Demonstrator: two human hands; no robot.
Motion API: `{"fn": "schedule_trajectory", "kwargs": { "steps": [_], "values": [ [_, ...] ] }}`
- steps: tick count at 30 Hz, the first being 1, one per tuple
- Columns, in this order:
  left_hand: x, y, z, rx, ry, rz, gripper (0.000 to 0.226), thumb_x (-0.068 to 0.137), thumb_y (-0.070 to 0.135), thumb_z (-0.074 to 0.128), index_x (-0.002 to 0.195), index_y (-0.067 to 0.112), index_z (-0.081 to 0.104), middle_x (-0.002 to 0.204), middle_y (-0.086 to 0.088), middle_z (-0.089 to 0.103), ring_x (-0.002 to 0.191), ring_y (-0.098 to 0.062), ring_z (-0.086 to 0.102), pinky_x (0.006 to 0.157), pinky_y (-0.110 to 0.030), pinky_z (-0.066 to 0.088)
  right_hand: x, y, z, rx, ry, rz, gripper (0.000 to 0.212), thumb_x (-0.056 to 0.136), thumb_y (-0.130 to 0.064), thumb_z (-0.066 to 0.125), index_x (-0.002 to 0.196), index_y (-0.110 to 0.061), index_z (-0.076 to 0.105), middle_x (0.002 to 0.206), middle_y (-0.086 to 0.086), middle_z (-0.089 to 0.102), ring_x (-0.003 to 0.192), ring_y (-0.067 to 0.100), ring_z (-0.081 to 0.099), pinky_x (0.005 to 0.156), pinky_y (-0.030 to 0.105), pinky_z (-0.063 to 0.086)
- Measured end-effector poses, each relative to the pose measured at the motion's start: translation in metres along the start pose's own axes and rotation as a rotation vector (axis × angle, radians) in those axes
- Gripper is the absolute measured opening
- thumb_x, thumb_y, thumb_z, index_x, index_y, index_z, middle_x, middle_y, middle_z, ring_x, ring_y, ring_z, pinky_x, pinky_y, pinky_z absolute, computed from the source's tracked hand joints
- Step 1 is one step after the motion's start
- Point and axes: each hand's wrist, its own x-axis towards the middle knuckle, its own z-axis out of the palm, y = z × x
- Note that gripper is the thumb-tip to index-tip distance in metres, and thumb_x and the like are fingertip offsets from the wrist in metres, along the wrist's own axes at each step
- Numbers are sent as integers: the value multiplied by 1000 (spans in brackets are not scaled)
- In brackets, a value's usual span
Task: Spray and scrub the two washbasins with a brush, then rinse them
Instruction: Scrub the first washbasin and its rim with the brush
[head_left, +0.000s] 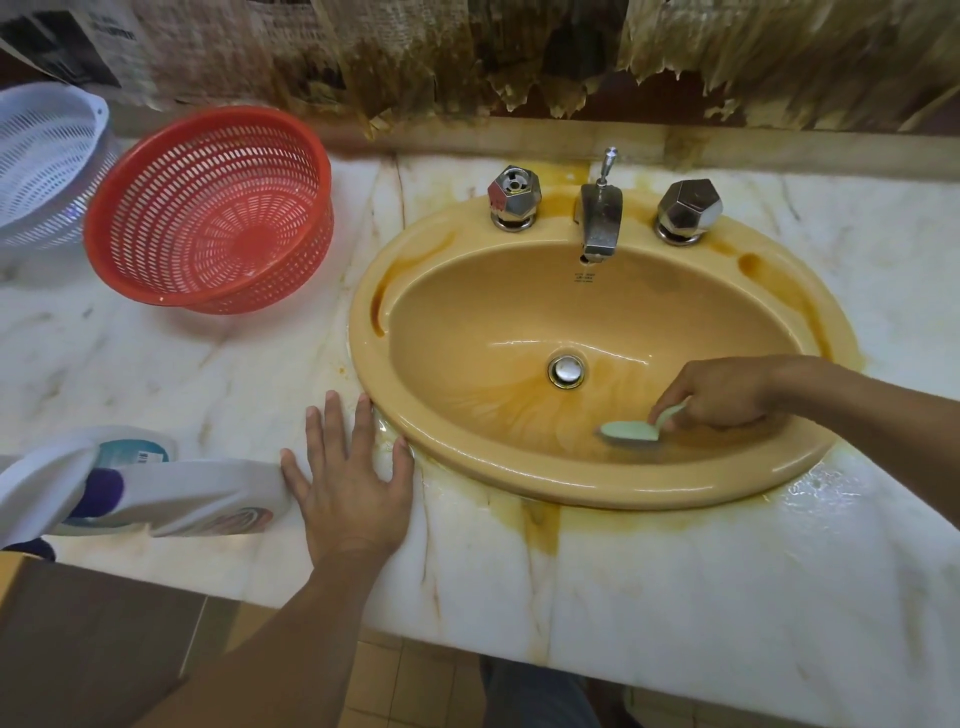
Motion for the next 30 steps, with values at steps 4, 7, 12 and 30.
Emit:
{"fn": "schedule_trajectory", "kwargs": {
  "steps": [4, 7, 12, 30],
  "values": [
    [-1, 1, -1, -22, 9, 7, 65, 104, 55, 37, 163, 34, 20, 173, 4, 2, 159, -15, -9, 126, -57, -2, 20, 2, -2, -330, 520, 175, 43, 97, -31, 44, 137, -40, 56, 109, 3, 65, 87, 24, 61, 73, 34, 55],
    [-1, 0, 0, -26, 14, 7, 66, 102, 59, 30, 163, 34, 21, 173, 5, 2, 159, -14, -9, 127, -57, -2, 32, -9, 9, -279, 521, 134, 48, 101, -33, 40, 149, -39, 43, 114, 7, 63, 95, 27, 63, 72, 34, 51],
    [-1, 1, 0, -31, 28, 14, 68, 100, 61, 27, 162, 34, 23, 173, 4, 5, 159, -15, -6, 126, -58, 0, 39, -9, 2, -95, 346, 29, 43, 99, -44, 49, 142, -44, 53, 136, 4, 59, 121, 26, 55, 95, 39, 49],
    [0, -2, 1, -19, 25, 12, 68, 99, 60, 28, 162, 34, 21, 173, 3, 5, 159, -16, -6, 126, -59, 1, 13, -1, 10, 44, 69, -71, 24, 90, -48, 60, 110, -53, 72, 118, 2, 70, 97, 23, 64, 95, 42, 54]
  ]
}}
